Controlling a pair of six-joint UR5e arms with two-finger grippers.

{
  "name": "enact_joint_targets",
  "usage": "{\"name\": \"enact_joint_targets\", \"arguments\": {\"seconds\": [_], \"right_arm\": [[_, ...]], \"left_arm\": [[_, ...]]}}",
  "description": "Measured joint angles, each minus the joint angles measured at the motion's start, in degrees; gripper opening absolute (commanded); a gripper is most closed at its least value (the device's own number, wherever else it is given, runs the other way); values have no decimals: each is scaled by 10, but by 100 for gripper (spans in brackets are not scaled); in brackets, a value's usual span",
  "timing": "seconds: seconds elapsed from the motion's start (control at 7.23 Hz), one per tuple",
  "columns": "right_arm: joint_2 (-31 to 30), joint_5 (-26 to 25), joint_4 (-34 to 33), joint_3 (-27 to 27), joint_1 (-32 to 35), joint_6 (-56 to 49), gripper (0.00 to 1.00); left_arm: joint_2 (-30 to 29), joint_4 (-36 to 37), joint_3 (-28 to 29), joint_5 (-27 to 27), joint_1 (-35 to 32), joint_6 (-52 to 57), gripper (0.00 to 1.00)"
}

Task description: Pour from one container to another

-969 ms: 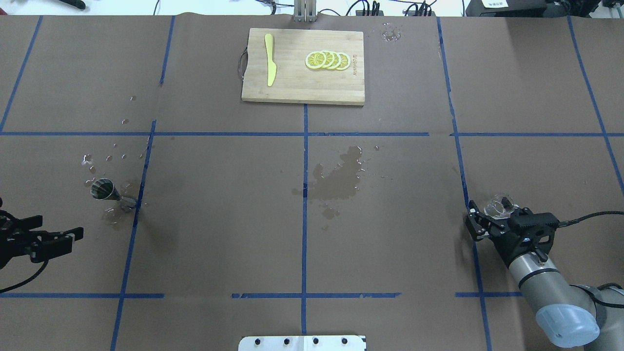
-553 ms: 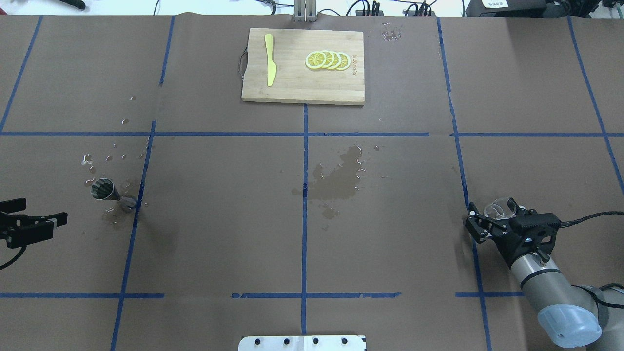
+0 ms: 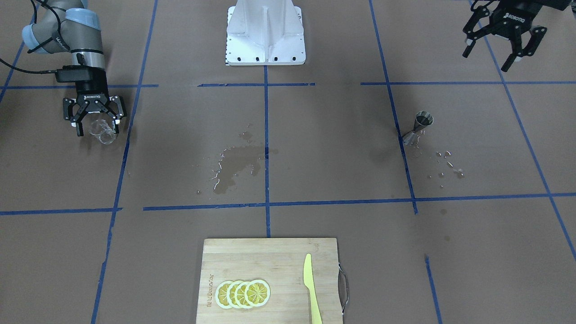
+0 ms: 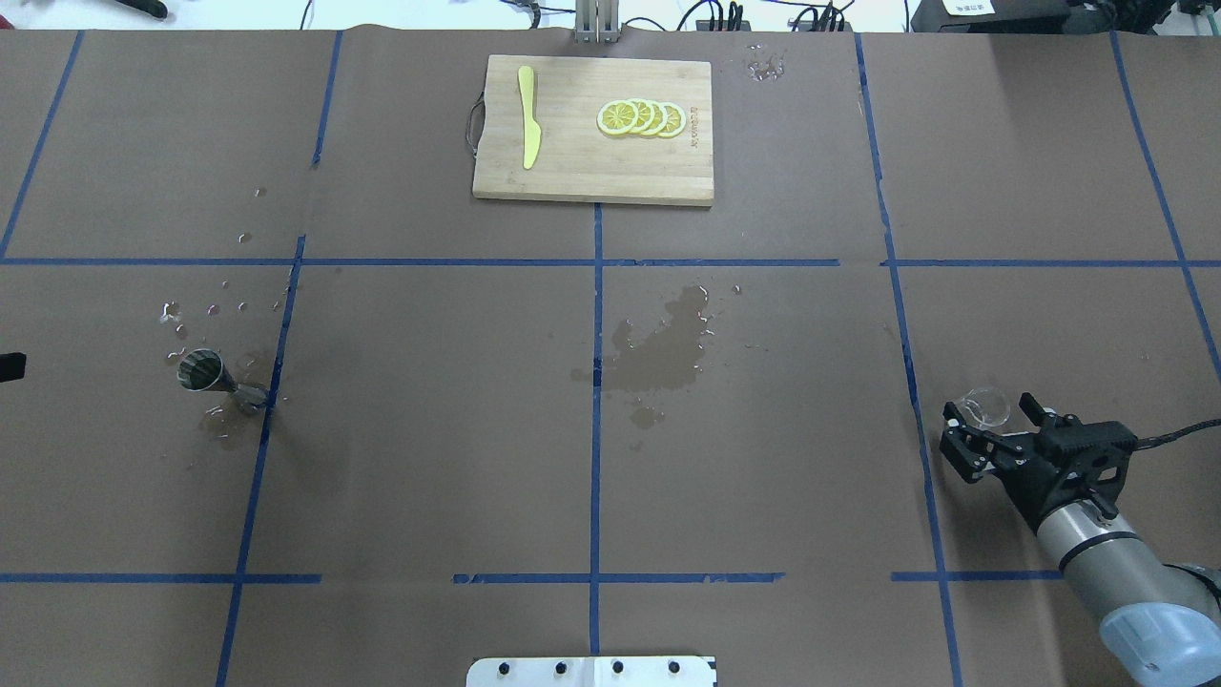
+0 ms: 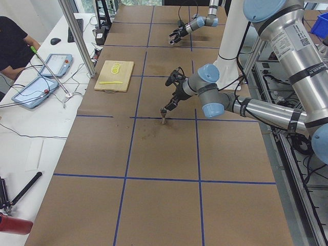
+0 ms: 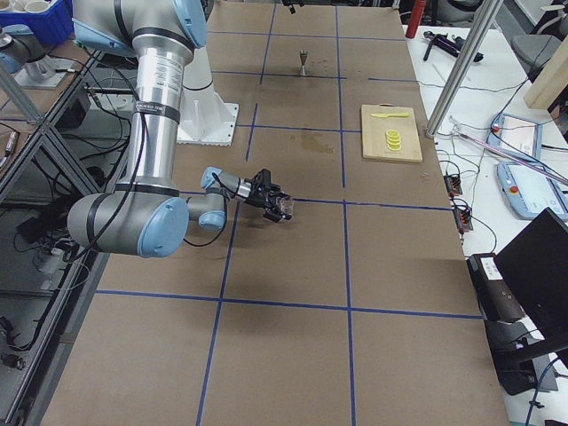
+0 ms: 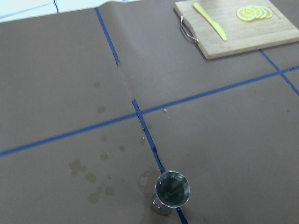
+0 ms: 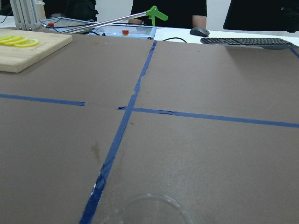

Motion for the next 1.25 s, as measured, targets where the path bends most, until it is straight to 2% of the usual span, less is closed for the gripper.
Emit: {"name": "enact_joint_targets", "arguments": {"seconds": [0.28,0.83,1.25], "right_arm": [[-20,3,38,5,-22,1,100],[-59,4,44,63,-97,10,100],[-102,27,58,121,-137,11,100]], "left_arm": [[-6,1,6,-41,-50,41,100],[-23,1,19,-48,-60,47,100],[-44,1,36,-49,-62,48,100]]}}
